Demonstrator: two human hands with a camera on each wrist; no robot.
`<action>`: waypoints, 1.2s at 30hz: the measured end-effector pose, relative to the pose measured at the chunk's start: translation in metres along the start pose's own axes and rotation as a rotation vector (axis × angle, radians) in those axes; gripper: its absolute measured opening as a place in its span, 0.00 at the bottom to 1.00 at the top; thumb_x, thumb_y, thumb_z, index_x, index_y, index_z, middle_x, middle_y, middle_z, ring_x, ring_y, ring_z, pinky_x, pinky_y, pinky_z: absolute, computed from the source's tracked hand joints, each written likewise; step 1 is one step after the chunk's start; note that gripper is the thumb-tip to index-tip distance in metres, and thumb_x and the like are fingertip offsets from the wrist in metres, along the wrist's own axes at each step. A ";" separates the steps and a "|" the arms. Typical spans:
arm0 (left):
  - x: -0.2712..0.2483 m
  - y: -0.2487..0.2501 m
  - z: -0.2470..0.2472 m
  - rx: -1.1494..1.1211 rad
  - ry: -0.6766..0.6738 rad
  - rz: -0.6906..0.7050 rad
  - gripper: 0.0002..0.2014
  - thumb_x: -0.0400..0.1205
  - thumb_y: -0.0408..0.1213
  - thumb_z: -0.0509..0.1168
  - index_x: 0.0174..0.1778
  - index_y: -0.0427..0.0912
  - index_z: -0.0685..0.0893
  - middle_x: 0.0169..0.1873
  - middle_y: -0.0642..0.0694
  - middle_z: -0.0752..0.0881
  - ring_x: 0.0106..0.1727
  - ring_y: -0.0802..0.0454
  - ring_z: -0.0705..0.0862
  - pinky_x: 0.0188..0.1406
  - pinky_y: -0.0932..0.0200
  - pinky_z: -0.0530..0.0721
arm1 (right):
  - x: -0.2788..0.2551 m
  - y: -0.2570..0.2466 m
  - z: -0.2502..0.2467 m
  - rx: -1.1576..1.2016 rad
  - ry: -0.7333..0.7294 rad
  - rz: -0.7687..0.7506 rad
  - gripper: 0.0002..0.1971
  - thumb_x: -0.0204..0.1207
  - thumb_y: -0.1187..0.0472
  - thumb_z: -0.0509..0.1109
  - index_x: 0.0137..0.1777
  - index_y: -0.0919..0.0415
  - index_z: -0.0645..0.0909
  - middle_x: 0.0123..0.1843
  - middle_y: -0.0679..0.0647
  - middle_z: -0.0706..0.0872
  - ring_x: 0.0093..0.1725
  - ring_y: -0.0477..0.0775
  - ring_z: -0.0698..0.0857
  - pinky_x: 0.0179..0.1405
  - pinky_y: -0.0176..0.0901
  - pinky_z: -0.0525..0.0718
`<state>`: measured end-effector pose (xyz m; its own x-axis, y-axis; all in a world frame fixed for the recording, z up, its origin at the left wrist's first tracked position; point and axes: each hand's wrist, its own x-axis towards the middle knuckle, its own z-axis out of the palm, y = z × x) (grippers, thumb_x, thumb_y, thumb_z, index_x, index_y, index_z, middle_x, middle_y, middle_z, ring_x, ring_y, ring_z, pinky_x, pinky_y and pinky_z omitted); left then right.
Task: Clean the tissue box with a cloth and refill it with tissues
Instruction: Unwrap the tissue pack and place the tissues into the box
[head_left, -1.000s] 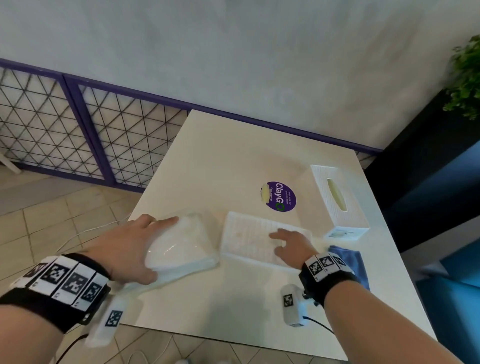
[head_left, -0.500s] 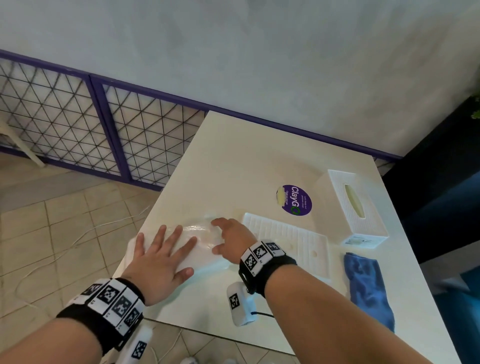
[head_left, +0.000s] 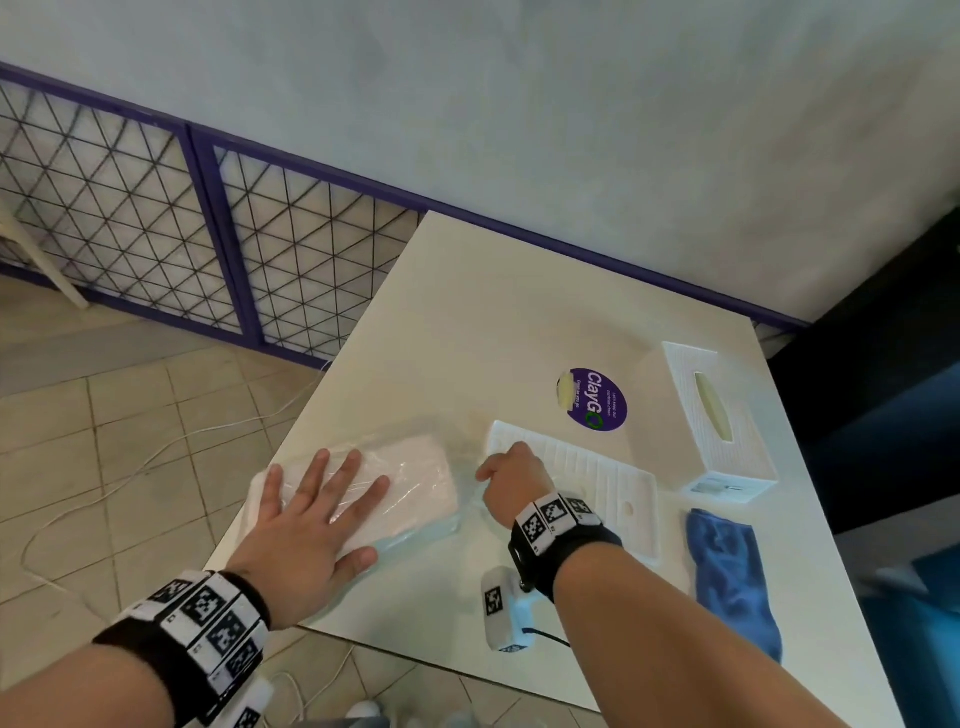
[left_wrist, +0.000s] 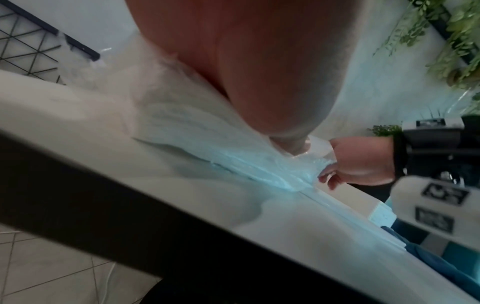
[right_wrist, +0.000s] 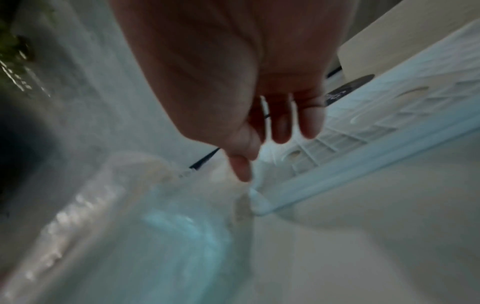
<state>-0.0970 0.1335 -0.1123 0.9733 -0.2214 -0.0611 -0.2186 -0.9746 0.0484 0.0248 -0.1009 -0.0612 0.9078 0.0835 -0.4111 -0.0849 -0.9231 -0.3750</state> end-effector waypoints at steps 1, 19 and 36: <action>0.000 0.001 0.001 -0.001 0.008 -0.004 0.34 0.82 0.66 0.43 0.83 0.56 0.55 0.82 0.42 0.60 0.82 0.40 0.46 0.74 0.36 0.39 | -0.001 -0.005 -0.003 0.054 0.031 -0.008 0.18 0.80 0.66 0.59 0.66 0.53 0.80 0.71 0.55 0.74 0.67 0.56 0.77 0.64 0.45 0.78; -0.002 -0.002 0.004 -0.020 0.010 -0.019 0.33 0.82 0.65 0.40 0.83 0.59 0.50 0.83 0.42 0.58 0.83 0.45 0.33 0.74 0.34 0.39 | -0.007 -0.052 -0.014 0.145 -0.193 -0.278 0.24 0.79 0.52 0.68 0.76 0.48 0.73 0.73 0.55 0.78 0.70 0.52 0.79 0.59 0.33 0.71; -0.012 0.001 -0.022 -0.147 0.042 -0.044 0.33 0.79 0.69 0.46 0.81 0.64 0.59 0.80 0.47 0.66 0.79 0.45 0.65 0.68 0.34 0.60 | 0.000 -0.040 0.000 0.319 -0.152 -0.073 0.27 0.74 0.64 0.70 0.74 0.56 0.73 0.48 0.50 0.82 0.52 0.56 0.84 0.60 0.54 0.86</action>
<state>-0.1072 0.1355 -0.0892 0.9844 -0.1742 -0.0250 -0.1663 -0.9671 0.1924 0.0283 -0.0638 -0.0456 0.8465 0.2221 -0.4838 -0.1678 -0.7512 -0.6384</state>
